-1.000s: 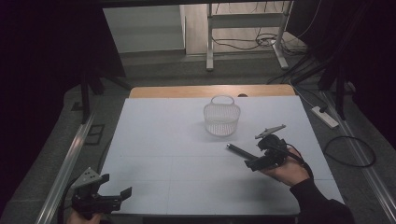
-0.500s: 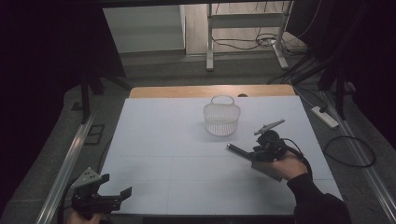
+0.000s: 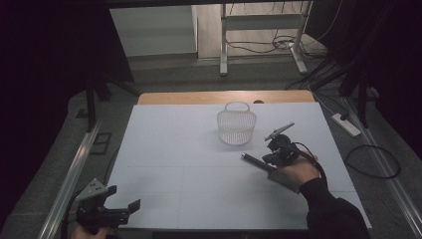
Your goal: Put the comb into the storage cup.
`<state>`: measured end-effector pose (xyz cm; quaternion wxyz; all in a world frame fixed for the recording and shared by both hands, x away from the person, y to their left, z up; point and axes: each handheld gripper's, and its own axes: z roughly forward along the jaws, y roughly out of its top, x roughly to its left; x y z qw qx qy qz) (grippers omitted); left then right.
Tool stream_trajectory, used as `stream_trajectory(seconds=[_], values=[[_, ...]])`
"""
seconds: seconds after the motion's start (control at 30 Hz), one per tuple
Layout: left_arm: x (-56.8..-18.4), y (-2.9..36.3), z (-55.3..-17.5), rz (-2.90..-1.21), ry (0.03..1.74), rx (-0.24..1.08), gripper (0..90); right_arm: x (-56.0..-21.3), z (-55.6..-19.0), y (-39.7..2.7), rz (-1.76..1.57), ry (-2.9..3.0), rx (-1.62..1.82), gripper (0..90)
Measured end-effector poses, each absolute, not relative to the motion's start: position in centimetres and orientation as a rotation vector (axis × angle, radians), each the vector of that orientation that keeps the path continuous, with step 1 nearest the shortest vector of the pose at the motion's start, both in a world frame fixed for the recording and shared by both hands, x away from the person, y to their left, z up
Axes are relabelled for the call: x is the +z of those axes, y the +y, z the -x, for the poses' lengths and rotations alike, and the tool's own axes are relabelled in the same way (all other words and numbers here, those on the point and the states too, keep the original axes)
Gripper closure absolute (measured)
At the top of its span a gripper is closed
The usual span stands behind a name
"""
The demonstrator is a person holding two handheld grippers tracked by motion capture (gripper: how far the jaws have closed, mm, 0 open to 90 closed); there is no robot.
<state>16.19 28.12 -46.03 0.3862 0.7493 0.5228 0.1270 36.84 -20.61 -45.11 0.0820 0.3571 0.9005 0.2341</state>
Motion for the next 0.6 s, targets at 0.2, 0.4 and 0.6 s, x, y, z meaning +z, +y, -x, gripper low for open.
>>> stream_trajectory(seconds=[0.2,0.4,0.6], values=[[-46.0,28.1,-16.2,-1.908,1.333,0.323,1.1,-45.4,-37.9,-19.7,-1.079,2.689,0.7,89.5],[-46.0,28.1,-16.2,-1.91,1.334,0.321,1.2,-45.6,-39.0,-19.0,-1.082,2.683,0.72,89.5],[-46.0,28.2,-16.2,-1.908,1.333,0.319,1.3,-45.9,-39.8,-18.2,-1.084,2.692,0.727,89.5]])
